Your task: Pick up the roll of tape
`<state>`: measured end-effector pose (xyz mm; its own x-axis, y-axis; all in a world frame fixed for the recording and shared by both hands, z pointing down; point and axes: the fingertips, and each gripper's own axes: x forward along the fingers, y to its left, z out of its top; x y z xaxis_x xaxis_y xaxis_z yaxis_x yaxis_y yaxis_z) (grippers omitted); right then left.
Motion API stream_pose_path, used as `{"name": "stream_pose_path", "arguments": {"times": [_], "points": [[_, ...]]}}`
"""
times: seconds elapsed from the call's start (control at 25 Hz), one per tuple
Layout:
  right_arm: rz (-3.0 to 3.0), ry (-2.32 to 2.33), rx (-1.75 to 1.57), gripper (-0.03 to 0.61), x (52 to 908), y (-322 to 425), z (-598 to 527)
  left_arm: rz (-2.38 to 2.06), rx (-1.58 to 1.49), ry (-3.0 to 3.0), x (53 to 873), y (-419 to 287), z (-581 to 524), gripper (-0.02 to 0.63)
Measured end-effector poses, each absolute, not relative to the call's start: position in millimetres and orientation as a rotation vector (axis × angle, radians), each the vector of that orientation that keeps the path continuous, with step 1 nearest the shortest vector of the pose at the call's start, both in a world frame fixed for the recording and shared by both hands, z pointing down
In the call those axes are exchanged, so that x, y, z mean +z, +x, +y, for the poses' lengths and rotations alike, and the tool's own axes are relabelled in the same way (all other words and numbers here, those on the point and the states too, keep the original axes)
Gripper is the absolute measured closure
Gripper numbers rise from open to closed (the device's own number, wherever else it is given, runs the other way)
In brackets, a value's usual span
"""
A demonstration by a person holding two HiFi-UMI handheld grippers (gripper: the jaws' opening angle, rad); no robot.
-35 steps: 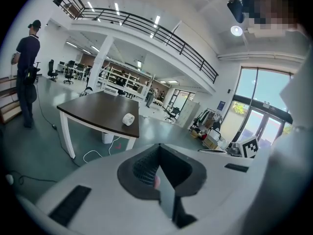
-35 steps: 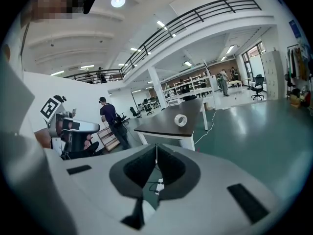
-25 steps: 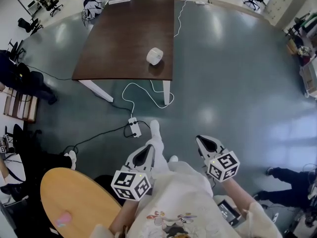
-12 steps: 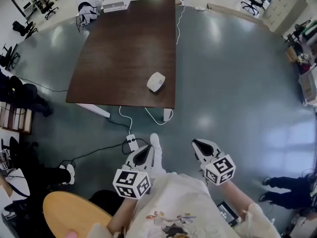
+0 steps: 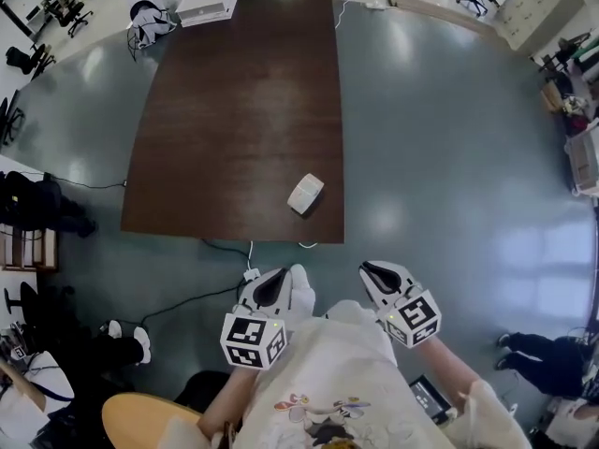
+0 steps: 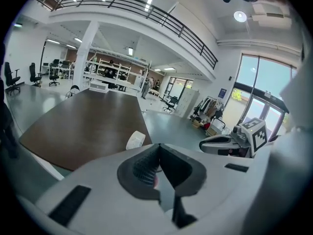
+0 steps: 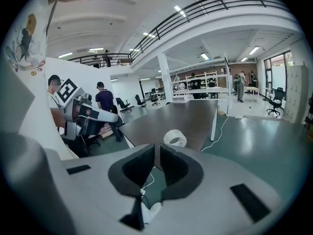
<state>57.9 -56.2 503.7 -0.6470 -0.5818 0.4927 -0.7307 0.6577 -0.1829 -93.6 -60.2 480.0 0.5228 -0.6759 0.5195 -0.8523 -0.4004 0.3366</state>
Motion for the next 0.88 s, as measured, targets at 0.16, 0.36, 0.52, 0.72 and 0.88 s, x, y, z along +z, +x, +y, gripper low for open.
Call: {"name": "stream_pose_path", "arguments": {"times": [0.16,0.36,0.52,0.72,0.88], "points": [[-2.483,1.02,0.555,0.48,504.7,47.0,-92.3,-1.204,0.457,2.219,486.3,-94.7,-97.4,0.606],[-2.499,0.939,0.481,0.469,501.1,41.9,-122.0,-1.216,0.554,2.253,500.1,-88.7,-128.3,0.503],[-2.508,0.874,0.496,0.469,505.6,37.5,-141.2,-1.223,0.663,2.278,519.6,-86.0,-148.3,0.455],[-2.521,0.852,0.479,0.468,511.9,32.9,-158.1,-1.191,0.767,2.304,540.3,-80.4,-170.9,0.412],[-2.51,0.865,0.484,0.466,525.5,35.1,-157.4,-1.154,0.814,2.312,556.8,-71.0,-177.4,0.365]]}}
